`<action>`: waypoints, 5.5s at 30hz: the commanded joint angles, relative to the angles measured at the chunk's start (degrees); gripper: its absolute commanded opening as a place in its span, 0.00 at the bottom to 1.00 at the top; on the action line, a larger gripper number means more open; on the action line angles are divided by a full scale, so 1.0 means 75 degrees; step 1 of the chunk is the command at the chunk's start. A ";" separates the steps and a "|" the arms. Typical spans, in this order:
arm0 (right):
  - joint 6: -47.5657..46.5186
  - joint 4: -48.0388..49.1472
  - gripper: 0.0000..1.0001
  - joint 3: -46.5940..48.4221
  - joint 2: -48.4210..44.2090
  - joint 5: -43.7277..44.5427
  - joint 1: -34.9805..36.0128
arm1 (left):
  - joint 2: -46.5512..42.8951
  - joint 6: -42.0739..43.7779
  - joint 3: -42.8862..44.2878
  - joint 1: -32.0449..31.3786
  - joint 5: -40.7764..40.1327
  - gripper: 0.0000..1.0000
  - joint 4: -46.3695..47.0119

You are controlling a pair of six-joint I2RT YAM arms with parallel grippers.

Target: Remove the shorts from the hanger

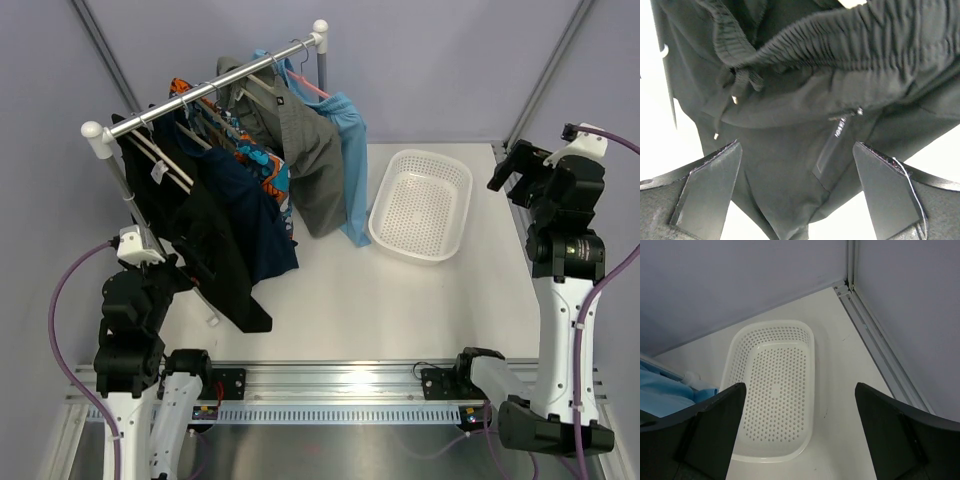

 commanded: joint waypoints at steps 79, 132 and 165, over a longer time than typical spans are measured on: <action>-0.0678 0.1912 0.00 0.9268 0.8046 -0.5192 0.3981 | 0.0873 -0.2366 0.1879 0.0036 0.4422 0.99 0.1586; -0.4413 -0.0698 0.00 0.0492 0.0653 -0.7475 0.1766 | 0.7403 0.3298 0.6346 -0.5319 0.1537 0.80 0.2899; -0.9208 -0.3548 0.00 0.0256 0.0029 -0.8039 0.3230 | 0.7624 0.5438 0.4868 -0.6010 0.5829 0.72 0.1904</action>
